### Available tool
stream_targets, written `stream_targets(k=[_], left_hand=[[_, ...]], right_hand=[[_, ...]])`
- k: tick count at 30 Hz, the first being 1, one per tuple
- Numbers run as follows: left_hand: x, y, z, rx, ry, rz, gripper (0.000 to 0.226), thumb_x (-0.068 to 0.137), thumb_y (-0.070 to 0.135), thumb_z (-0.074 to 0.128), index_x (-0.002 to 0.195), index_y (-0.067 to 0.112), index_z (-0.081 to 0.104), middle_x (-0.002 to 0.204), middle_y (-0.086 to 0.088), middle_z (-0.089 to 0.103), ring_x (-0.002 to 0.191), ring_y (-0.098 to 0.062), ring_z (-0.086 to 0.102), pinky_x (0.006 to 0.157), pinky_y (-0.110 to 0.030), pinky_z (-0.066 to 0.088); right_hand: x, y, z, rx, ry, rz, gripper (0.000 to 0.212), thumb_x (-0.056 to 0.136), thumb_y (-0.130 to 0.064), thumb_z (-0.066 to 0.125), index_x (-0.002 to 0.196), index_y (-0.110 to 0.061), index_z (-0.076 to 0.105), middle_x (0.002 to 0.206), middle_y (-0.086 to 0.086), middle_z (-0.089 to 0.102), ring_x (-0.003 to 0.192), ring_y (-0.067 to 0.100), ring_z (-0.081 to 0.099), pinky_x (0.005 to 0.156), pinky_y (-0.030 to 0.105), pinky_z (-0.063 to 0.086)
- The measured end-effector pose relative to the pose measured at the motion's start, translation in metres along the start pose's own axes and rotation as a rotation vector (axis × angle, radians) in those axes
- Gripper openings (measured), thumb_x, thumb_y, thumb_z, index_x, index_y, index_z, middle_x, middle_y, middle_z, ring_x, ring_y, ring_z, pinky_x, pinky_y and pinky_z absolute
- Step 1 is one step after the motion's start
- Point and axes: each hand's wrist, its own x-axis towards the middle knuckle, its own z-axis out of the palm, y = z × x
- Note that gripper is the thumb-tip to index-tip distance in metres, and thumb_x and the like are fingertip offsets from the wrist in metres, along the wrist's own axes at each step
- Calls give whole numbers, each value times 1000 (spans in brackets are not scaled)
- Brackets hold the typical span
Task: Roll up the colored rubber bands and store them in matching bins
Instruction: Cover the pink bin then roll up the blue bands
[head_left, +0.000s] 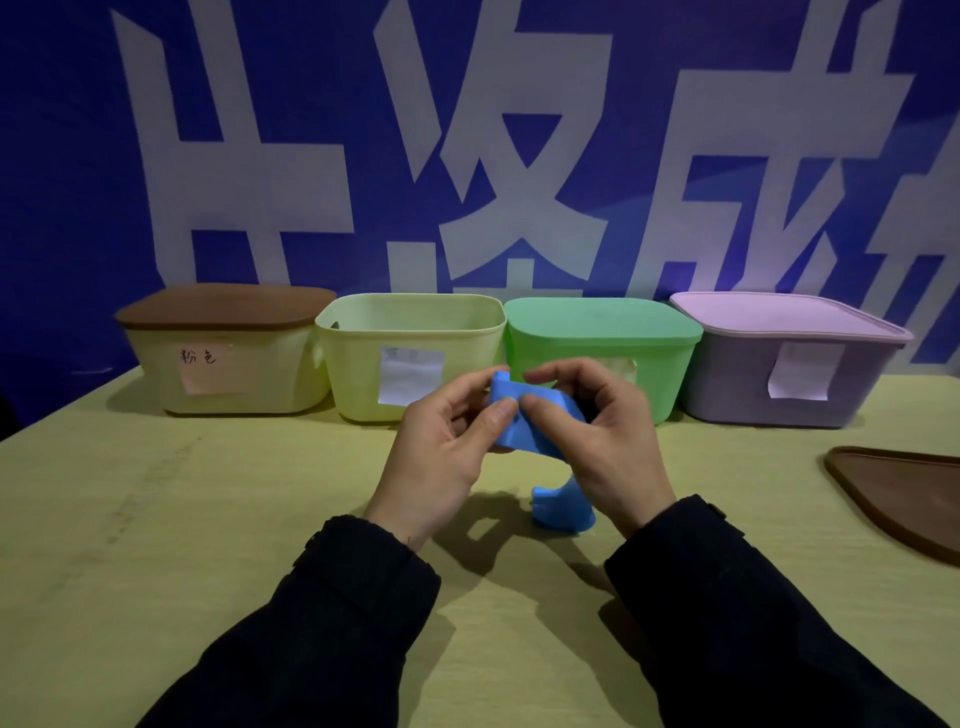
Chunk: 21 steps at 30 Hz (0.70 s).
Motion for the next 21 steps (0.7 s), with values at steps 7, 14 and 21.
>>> stream_targets(k=[7,14,21], left_hand=[[-2,4,1,34,-3,8,21,95,12,66,115,20,64,104,-12,72,87,-19,72,68,-29,59],[-1,7,0,34,65,-29,19,90,14,73,108,12,67,95,-8,72,72,-15,71,61,-26,58],[-2,8,1,9,93,15,22,87,10,75,107,15,67,98,-8,74,82,-20,73,64,-27,58]], right_hand=[[0,2,0,37,-18,2,7,90,-7,72,90,-13,74,84,1,73,77,9,65,69,20,50],[-2,0,0,18,24,-102,11,90,-5,71,88,-16,72,85,-2,72,80,9,66,74,19,50],[-1,2,2,46,-7,-36,2,92,-14,69,90,-13,70,85,6,70,77,12,62,71,25,50]])
